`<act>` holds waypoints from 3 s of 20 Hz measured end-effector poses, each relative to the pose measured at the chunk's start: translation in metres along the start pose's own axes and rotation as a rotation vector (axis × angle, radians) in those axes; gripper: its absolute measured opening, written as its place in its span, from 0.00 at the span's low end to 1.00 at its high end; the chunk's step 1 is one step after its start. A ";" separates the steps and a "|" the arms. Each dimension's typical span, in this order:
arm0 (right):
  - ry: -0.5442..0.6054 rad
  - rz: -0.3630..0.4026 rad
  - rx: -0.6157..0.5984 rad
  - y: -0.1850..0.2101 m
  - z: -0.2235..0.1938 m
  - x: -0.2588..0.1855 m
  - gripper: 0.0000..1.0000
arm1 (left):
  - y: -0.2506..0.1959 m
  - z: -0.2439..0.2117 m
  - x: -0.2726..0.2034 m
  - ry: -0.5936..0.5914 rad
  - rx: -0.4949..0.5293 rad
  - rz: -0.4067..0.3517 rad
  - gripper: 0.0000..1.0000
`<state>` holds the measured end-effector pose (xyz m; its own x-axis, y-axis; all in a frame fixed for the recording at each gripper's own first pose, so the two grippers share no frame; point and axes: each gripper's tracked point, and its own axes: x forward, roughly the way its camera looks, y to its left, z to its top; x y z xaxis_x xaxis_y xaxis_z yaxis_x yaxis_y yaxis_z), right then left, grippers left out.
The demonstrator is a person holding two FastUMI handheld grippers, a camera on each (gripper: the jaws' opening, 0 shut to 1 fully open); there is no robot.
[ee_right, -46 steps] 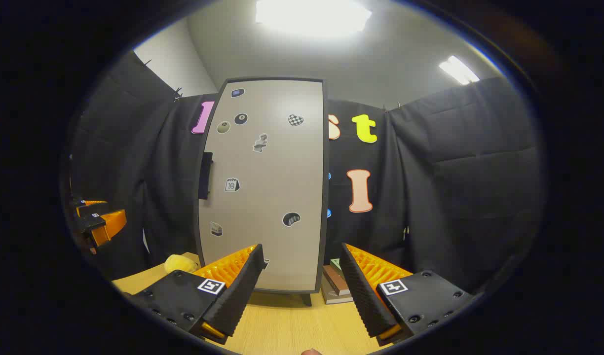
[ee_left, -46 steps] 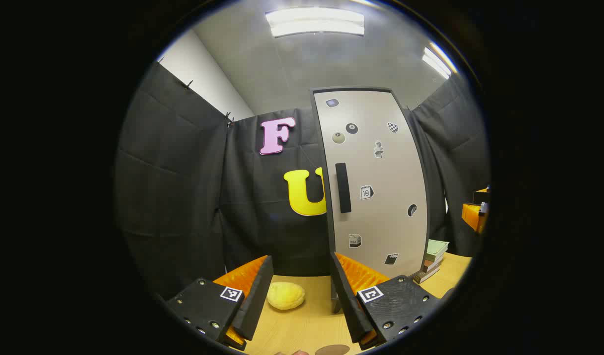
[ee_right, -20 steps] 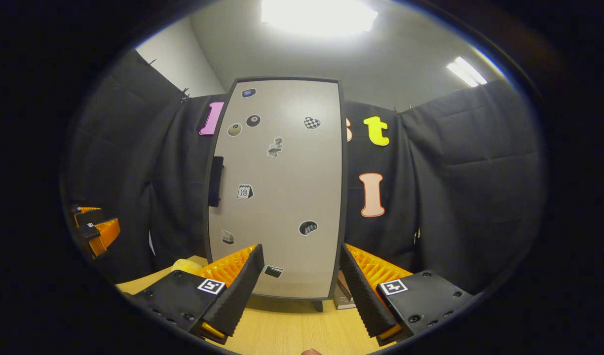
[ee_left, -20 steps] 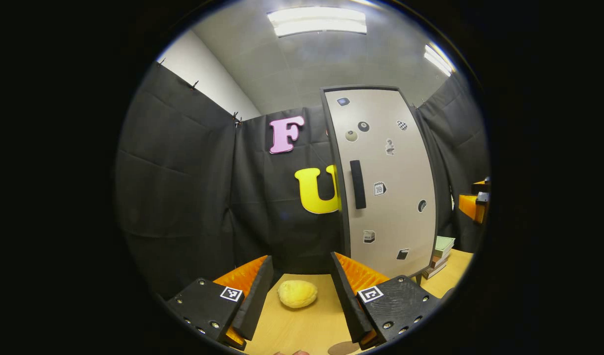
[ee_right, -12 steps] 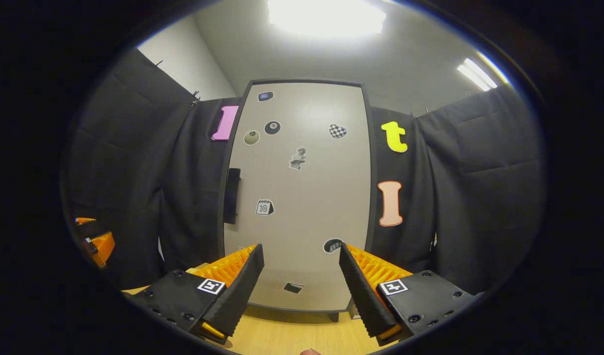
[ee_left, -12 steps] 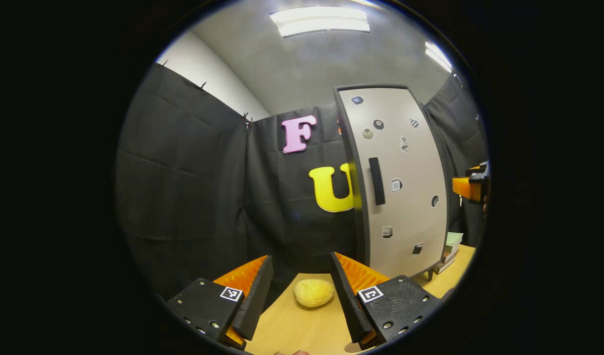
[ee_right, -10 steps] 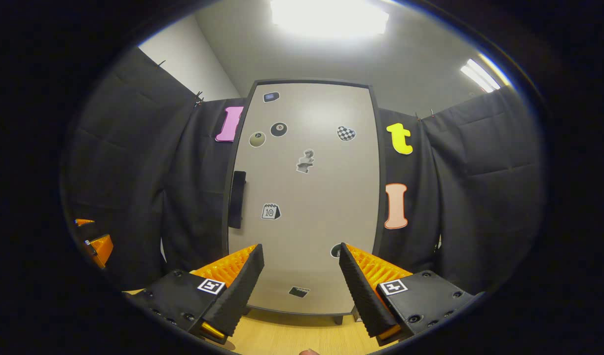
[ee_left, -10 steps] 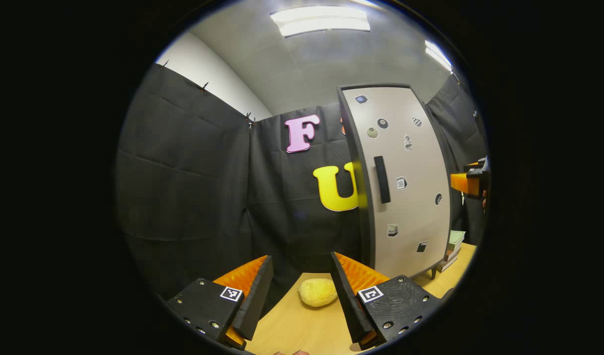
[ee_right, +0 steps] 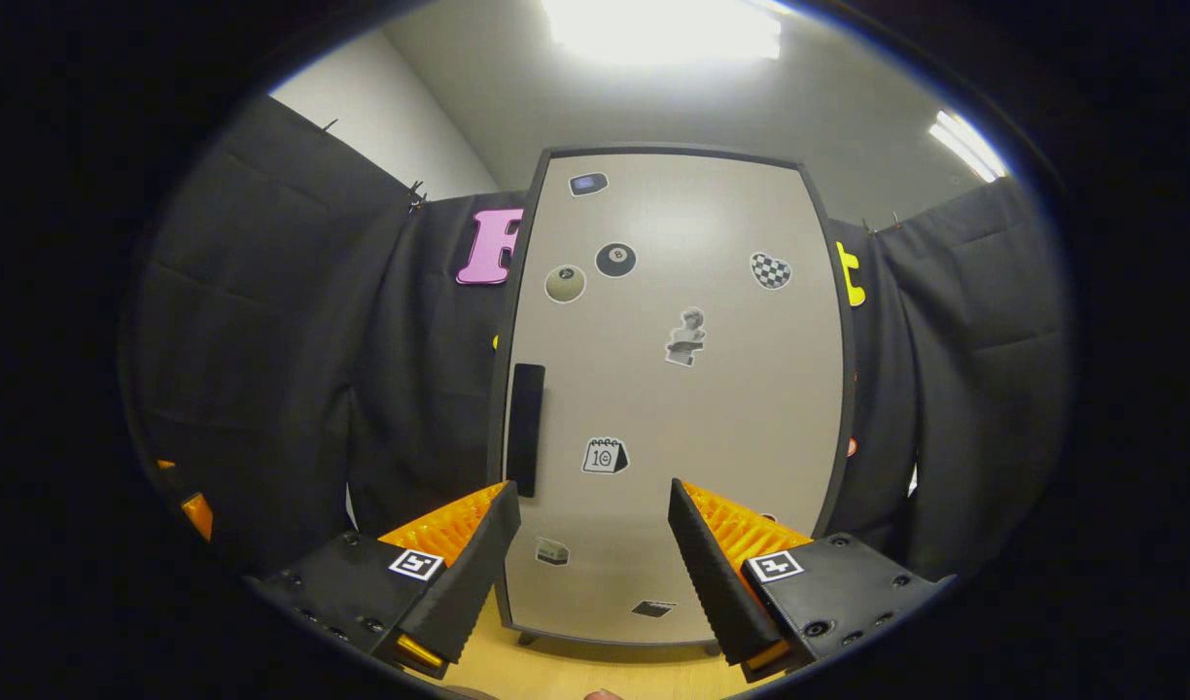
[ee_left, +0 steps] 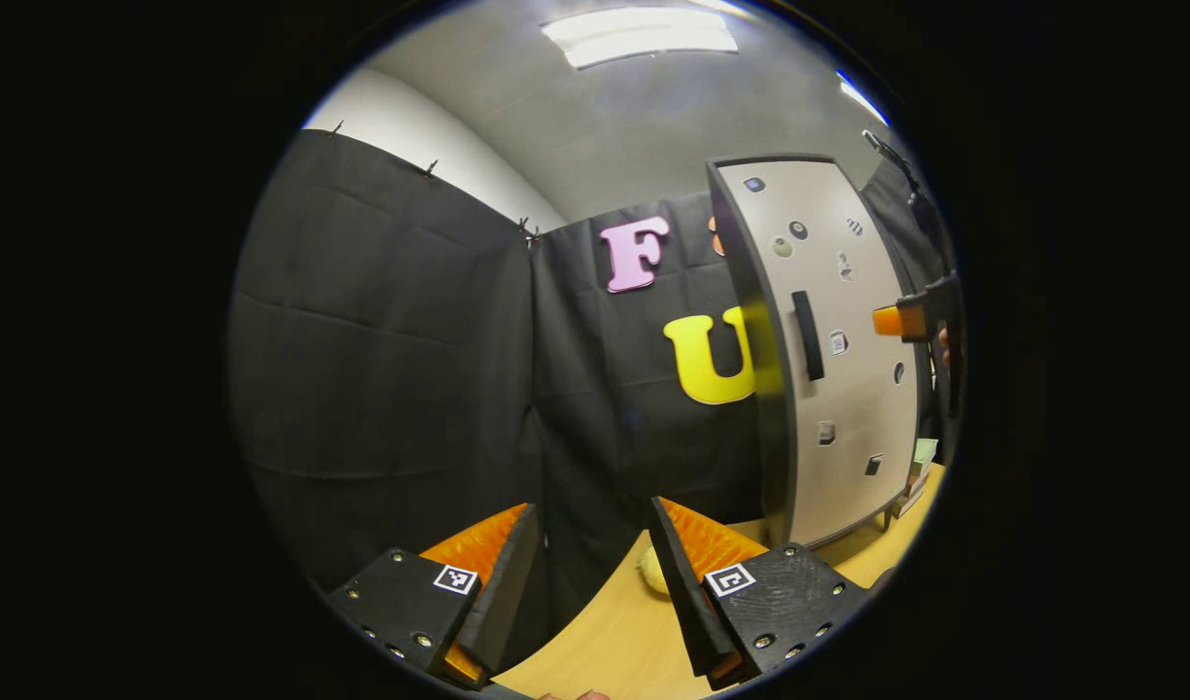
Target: Open the cabinet door with the right hand, grasp the bottle in the cabinet with the left hand and place it on the coaster, then close the cabinet door with the right hand.
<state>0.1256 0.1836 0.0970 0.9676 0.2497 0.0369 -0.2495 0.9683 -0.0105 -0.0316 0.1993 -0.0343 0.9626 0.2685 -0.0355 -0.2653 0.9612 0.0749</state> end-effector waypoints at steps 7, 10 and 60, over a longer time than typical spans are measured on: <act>0.040 -0.002 -0.002 0.023 0.015 0.049 0.97 | 0.057 -0.019 -0.003 0.032 0.027 0.094 0.67; 0.053 -0.006 0.019 0.031 0.017 0.069 0.98 | 0.080 -0.026 -0.006 0.046 0.024 0.132 0.67; 0.226 0.233 0.096 0.040 0.006 0.054 0.17 | -0.060 -0.001 0.013 -0.033 -0.037 -0.139 0.67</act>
<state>0.1678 0.2354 0.1048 0.8654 0.4682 -0.1783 -0.4570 0.8836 0.1021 -0.0032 0.1449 -0.0398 0.9913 0.1310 -0.0105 -0.1305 0.9908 0.0344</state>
